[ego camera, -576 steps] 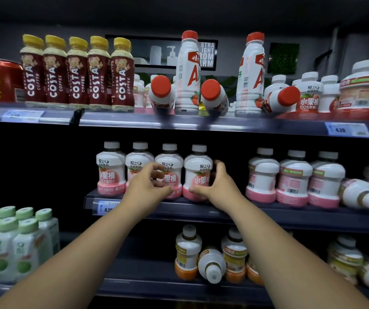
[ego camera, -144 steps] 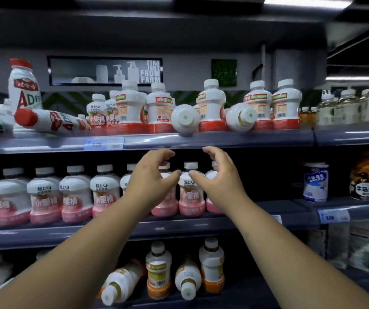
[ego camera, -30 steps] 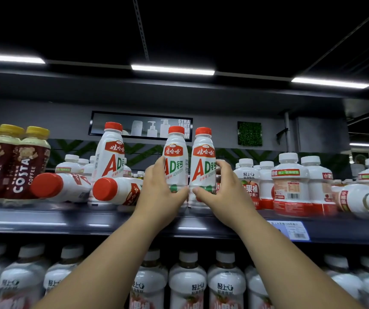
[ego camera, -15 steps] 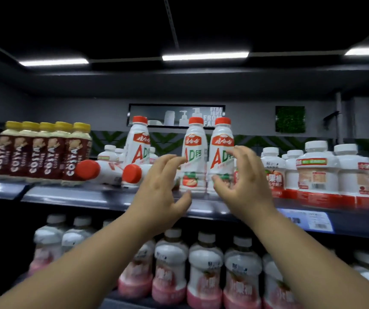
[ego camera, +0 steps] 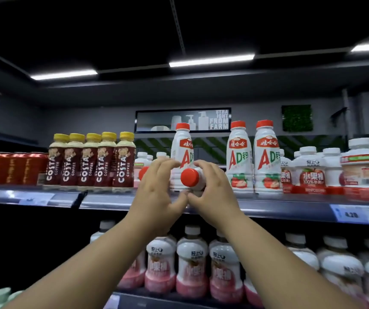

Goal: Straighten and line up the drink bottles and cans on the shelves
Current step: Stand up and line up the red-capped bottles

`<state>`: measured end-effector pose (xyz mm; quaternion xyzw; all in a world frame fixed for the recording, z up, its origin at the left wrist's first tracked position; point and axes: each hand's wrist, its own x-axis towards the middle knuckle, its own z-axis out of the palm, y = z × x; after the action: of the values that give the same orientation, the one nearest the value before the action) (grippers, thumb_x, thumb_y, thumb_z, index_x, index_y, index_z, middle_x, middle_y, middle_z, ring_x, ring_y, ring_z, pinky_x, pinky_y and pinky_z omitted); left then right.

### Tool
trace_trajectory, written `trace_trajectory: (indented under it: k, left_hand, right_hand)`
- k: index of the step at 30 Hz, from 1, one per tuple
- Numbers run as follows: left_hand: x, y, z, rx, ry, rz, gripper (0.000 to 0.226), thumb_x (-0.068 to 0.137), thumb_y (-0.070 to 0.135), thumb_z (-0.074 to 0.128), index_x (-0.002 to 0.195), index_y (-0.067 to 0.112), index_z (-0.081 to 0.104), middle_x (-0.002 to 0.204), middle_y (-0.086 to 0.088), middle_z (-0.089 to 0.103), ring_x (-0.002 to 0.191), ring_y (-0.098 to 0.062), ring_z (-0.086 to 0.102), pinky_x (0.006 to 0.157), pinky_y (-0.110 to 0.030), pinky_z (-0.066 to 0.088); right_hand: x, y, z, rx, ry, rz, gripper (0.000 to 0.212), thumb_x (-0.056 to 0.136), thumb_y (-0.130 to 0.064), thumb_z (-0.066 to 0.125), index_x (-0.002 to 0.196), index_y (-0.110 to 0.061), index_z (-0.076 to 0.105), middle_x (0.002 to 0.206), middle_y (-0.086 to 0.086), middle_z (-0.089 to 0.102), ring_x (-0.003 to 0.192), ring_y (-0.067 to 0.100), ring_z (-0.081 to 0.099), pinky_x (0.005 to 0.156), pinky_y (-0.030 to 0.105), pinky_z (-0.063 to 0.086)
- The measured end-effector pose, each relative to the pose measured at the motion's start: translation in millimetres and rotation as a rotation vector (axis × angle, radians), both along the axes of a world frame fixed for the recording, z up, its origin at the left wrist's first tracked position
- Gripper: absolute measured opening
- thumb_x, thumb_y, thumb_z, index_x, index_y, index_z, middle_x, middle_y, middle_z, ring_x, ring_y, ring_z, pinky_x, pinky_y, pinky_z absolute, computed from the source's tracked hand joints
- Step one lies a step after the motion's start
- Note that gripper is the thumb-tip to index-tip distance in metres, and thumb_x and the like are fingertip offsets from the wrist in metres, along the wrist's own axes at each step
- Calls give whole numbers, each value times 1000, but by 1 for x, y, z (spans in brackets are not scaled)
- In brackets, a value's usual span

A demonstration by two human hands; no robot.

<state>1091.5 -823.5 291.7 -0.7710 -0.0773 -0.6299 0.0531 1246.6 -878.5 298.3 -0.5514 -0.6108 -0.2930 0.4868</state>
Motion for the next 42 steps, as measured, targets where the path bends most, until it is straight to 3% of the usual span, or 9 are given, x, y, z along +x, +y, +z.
trace_trajectory:
  k: [4, 9, 13, 18, 23, 31, 35, 39, 42]
  left_hand:
    - [-2, 6, -13, -18, 39, -152, 51, 79, 23, 65, 128, 17, 51, 127, 7, 49, 120, -7, 46, 105, -21, 36]
    - [10, 19, -22, -225, 82, -251, 62, 80, 19, 66, 137, 24, 41, 128, 10, 43, 118, -3, 41, 106, -25, 35]
    - [13, 28, -8, -265, 98, -249, 71, 81, 17, 68, 142, 28, 33, 132, 13, 34, 121, -1, 35, 103, -17, 28]
    - [24, 32, 17, -306, 58, -328, 71, 80, 16, 69, 139, 33, 33, 128, 12, 36, 120, -8, 41, 102, -25, 35]
    - [44, 28, 34, -330, 21, -357, 70, 78, 18, 74, 134, 33, 36, 129, 6, 49, 117, -11, 49, 98, -33, 46]
    - [85, 15, 53, -471, 23, -397, 80, 81, 25, 77, 141, 28, 24, 112, 5, 58, 98, -14, 61, 78, -28, 47]
    - [100, 11, 53, -494, 27, -343, 76, 84, 20, 76, 138, 28, 24, 113, 6, 57, 100, -16, 61, 85, -34, 52]
    - [112, 10, 53, -511, 54, -253, 79, 88, 21, 71, 145, 29, 17, 116, 7, 53, 101, -15, 58, 91, -40, 53]
    - [120, 9, 53, -563, 38, -239, 75, 86, 24, 70, 139, 38, 19, 118, 3, 59, 99, -19, 65, 84, -47, 58]
  right_hand:
    - [-2, 12, -3, 50, 111, -111, 71, 74, -12, 76, 139, -22, 47, 132, -2, 52, 122, 19, 47, 105, 33, 38]
    - [-5, 17, -4, 147, 161, -186, 57, 77, -29, 79, 128, -27, 52, 122, -7, 60, 110, 18, 56, 92, 35, 48]
    - [-5, 16, 11, 227, 170, -227, 46, 76, -42, 78, 114, -31, 55, 107, -13, 63, 98, 14, 57, 80, 36, 50]
    - [-7, 12, 37, 281, 130, -297, 45, 73, -57, 77, 101, -32, 52, 96, -13, 60, 89, 13, 56, 71, 35, 49]
    - [-5, 9, 66, 350, 33, -488, 47, 75, -74, 64, 91, -32, 52, 86, -12, 61, 84, 15, 55, 77, 38, 45]
    - [7, -1, 106, 219, 140, -626, 66, 75, -85, 49, 108, -28, 54, 101, -5, 65, 92, 18, 51, 82, 39, 35]
    - [20, -9, 102, 117, 126, -557, 67, 76, -82, 50, 119, -30, 50, 110, -7, 64, 106, 20, 55, 88, 41, 36]
    - [43, -38, 75, 194, 10, -411, 61, 79, -67, 65, 124, -29, 52, 114, -10, 61, 106, 16, 52, 94, 40, 40]
    - [77, -57, 50, 206, -61, -443, 64, 77, -60, 71, 127, -24, 53, 120, -6, 58, 110, 18, 50, 94, 37, 41]
